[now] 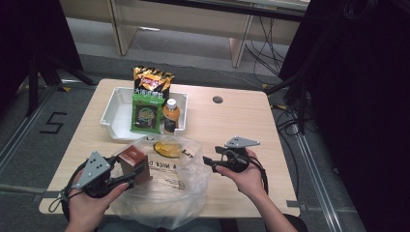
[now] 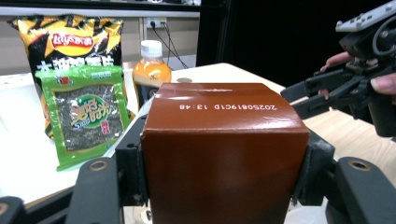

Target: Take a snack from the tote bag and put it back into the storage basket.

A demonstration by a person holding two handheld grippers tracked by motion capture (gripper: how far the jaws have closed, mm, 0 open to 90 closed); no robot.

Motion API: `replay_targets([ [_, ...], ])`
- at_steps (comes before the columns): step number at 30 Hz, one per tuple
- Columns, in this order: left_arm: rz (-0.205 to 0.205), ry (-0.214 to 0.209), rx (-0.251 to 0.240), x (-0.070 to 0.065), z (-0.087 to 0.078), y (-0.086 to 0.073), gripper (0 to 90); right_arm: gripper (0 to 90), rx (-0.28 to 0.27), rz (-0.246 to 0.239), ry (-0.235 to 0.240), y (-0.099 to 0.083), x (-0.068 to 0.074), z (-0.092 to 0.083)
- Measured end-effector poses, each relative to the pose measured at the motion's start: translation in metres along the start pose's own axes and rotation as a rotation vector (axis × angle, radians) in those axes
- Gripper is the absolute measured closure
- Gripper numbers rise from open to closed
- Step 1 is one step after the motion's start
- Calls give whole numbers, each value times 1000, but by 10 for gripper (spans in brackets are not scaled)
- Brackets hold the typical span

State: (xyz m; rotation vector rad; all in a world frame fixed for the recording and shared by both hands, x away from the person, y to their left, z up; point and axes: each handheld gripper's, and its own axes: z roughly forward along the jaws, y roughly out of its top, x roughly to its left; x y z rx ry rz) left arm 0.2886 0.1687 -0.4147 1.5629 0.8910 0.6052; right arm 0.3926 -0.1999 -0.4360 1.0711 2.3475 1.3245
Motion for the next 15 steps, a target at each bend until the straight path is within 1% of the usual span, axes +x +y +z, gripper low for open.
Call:
replay_targets([
  [1,-2,-2,-12,0,0,1,363,344,3,15,5,0,2,0],
  [3,5,-1,-16,0,-2,4,363,344,3,15,5,0,2,0],
  [4,5,1,-23,0,-2,6,363,344,12,10,10,0,1,0],
  [5,5,-4,-32,0,-2,8,364,344,10,14,12,0,2,0],
  [6,7,-6,-37,0,-2,9,364,344,8,5,8,0,1,0],
  [7,11,-4,-36,0,-3,11,364,344,-1,5,17,0,1,1],
  [10,11,-1,-45,1,-4,15,365,344,-2,6,17,0,1,1],
  [11,12,0,-50,1,-5,18,365,344,-2,-4,13,0,0,1],
  [12,12,0,-50,1,-5,18,365,344,-2,-4,13,0,0,1],
  [13,10,-1,-56,1,-5,19,365,345,5,0,12,0,0,0],
  [14,12,0,-55,2,-6,21,366,345,11,22,13,0,2,0],
  [15,7,-3,-63,2,-6,22,366,345,4,1,12,0,0,0],
])
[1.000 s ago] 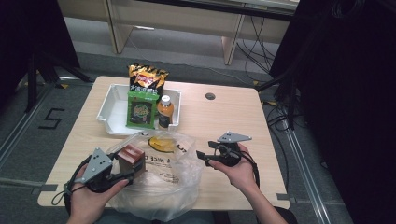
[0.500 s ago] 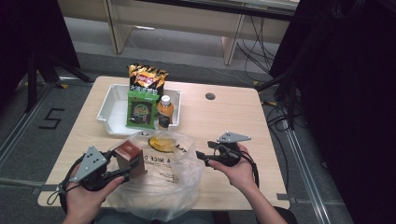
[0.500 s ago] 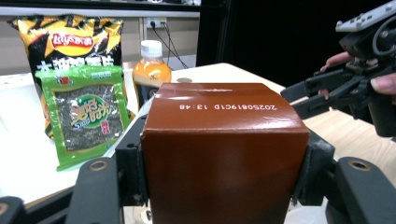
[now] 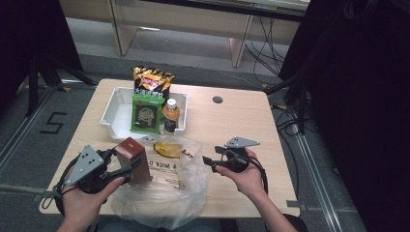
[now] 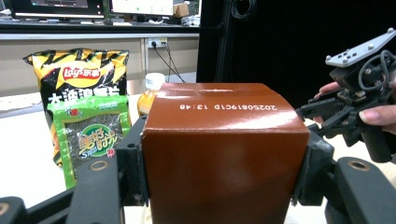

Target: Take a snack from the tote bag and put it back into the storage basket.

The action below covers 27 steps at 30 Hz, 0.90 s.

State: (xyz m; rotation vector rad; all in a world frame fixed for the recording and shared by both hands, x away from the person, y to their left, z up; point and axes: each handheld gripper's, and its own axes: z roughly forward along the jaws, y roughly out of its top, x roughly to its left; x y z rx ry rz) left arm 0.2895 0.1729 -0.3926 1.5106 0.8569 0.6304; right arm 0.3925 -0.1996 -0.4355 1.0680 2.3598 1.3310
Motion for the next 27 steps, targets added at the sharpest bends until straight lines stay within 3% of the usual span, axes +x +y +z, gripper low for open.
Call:
replay_targets([
  [27,-7,-9,-63,7,0,41,371,346,1,11,6,-1,2,0],
])
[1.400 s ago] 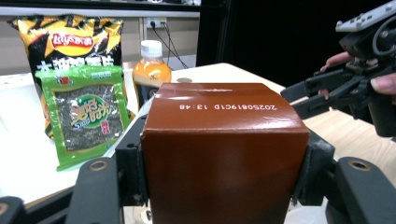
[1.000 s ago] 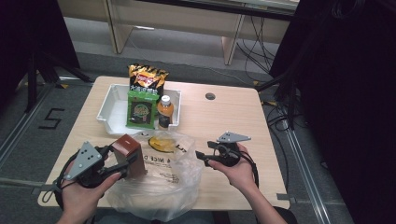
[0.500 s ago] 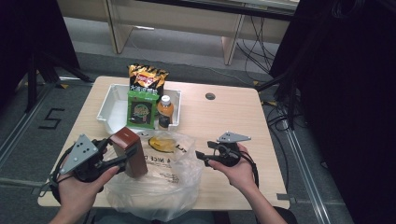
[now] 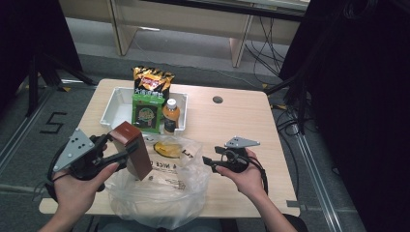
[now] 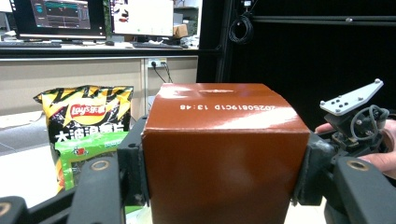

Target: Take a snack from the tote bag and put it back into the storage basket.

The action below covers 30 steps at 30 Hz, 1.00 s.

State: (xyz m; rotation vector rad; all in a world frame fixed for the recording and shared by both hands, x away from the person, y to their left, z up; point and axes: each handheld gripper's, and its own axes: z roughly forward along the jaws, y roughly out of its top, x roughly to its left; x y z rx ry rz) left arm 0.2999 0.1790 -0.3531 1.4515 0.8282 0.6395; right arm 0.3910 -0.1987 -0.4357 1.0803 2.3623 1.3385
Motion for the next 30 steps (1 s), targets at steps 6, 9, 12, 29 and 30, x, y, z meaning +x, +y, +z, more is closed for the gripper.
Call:
replay_targets([
  [6,-8,-2,-9,2,-2,8,372,345,-7,-23,-2,0,-2,0],
  [9,-10,-4,-16,3,-3,13,372,346,-16,-34,-21,0,-2,0],
  [12,-9,-1,-18,4,-4,17,373,346,-26,-31,-24,0,-2,1],
  [29,-21,25,-67,16,-14,42,374,346,-9,-31,-14,0,-3,0],
  [30,-21,28,-69,17,-15,43,374,346,-12,-32,-15,0,-3,0],
])
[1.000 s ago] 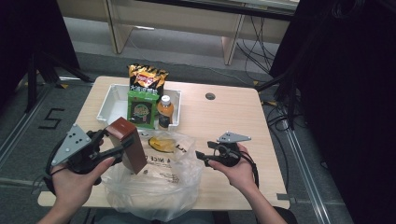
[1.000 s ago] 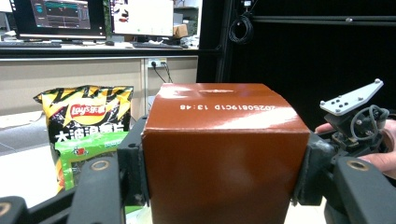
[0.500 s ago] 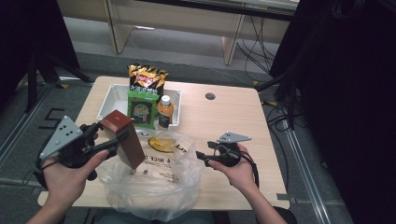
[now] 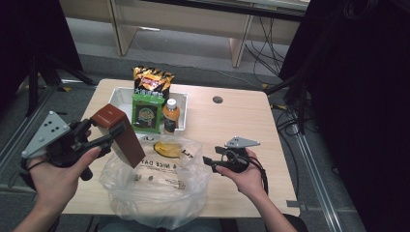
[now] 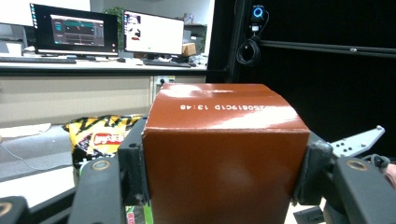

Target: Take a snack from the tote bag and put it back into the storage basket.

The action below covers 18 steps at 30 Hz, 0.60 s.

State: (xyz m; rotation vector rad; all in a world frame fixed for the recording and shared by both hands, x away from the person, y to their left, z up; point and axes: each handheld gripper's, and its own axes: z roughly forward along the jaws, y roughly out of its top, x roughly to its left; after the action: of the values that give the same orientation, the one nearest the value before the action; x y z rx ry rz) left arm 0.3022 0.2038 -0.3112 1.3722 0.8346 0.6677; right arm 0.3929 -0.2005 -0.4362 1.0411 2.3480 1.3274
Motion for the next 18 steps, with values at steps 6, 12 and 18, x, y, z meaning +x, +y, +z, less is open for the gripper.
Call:
replay_targets([
  [6,-6,18,-21,5,-5,6,374,346,7,8,7,0,0,0],
  [12,2,33,-35,10,-10,14,374,346,7,13,14,0,1,0],
  [18,7,50,-46,14,-13,19,374,345,7,13,8,0,1,0],
])
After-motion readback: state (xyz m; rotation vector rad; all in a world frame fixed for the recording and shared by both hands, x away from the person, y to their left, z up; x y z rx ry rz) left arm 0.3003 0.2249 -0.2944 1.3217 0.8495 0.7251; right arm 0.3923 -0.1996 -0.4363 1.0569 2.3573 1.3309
